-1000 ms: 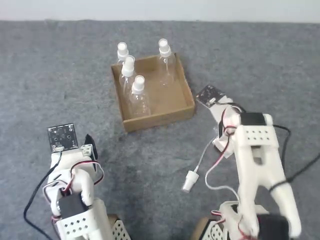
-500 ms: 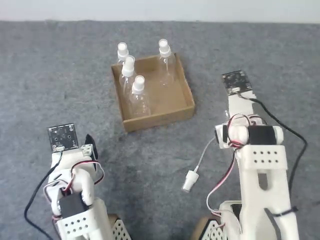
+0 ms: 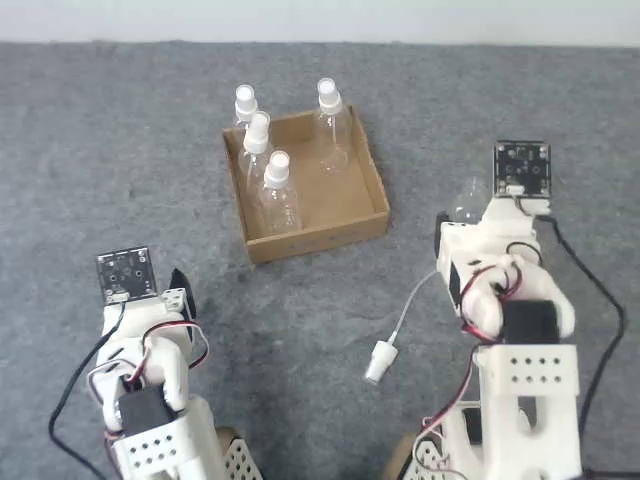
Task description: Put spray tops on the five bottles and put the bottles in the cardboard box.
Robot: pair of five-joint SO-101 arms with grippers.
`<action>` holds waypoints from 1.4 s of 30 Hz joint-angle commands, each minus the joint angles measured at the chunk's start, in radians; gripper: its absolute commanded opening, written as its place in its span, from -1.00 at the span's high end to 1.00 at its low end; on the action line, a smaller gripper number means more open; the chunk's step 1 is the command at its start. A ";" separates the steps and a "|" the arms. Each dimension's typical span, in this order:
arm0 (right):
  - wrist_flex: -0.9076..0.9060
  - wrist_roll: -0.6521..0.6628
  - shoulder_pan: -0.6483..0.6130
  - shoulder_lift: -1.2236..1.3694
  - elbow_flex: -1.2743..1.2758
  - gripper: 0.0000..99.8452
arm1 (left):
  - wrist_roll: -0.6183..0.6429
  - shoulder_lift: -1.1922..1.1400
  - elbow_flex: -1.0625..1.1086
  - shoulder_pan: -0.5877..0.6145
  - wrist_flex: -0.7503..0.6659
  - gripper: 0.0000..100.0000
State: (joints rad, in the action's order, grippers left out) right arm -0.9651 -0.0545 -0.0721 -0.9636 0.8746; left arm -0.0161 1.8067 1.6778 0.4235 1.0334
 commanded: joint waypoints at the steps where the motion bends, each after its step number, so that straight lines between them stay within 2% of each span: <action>1: 0.188 -0.044 0.010 -0.105 0.097 0.86 | -0.012 0.018 -0.013 -0.005 -0.028 0.69; 4: 0.277 -0.049 0.013 -0.166 0.180 0.86 | -0.012 0.018 -0.018 -0.005 -0.026 0.68; 9: 0.367 -0.055 0.073 -0.278 0.287 0.86 | -0.012 0.018 -0.024 -0.021 -0.021 0.50; 12: 0.410 -0.110 0.124 -0.348 0.350 0.86 | -0.012 0.018 -0.094 -0.081 0.087 0.46; 16: 0.456 -0.163 0.194 -0.441 0.425 0.86 | -0.012 0.018 -0.229 -0.212 0.238 0.45; 29: 0.458 -0.236 0.344 -0.656 0.543 0.86 | -0.014 0.017 -0.249 -0.695 0.215 0.45; 42: 0.450 -0.265 0.375 -0.659 0.545 0.86 | -0.041 0.015 -0.248 -0.954 0.193 0.45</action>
State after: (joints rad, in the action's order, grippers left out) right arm -0.5324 -0.2954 0.2854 -1.6019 1.4331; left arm -0.0499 1.8067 1.4906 -0.4695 1.2513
